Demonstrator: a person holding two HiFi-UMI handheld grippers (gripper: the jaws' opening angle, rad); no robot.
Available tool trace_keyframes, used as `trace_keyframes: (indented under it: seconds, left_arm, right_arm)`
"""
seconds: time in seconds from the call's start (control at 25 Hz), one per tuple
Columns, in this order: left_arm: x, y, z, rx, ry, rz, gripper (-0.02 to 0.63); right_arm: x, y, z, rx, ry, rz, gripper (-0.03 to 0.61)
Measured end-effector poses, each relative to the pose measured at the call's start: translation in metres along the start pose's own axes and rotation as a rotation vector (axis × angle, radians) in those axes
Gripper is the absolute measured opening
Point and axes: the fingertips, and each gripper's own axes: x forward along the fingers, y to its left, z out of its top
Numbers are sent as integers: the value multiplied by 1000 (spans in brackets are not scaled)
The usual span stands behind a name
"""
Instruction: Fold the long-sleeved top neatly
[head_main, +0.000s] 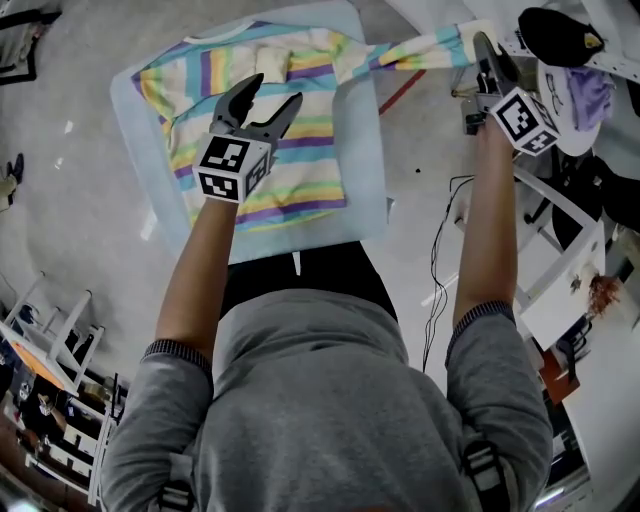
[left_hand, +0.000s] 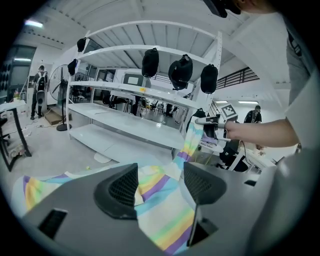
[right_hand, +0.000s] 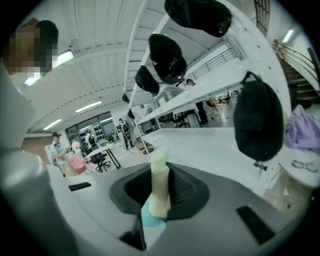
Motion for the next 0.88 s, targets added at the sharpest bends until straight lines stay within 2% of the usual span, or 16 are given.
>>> trace_keyframes:
  seconds: [0.36, 0.56, 0.72, 0.8, 0.88]
  left_arm:
    - [-17, 8, 1, -2, -17, 38, 304]
    - [-31, 19, 7, 3, -28, 62, 304]
    - [-42, 29, 13, 4, -42, 77, 304]
    - [-50, 33, 13, -4, -31, 83, 304]
    - [-55, 37, 18, -1, -55, 92, 304]
  right_arm:
    - [2, 95, 12, -520, -9, 309, 55]
    - [12, 153, 2, -891, 124, 426, 54]
    - [14, 193, -16, -1242, 255, 531, 54]
    - [13, 203, -24, -1354, 314, 579, 54]
    - [11, 212, -28, -1437, 355, 623, 54]
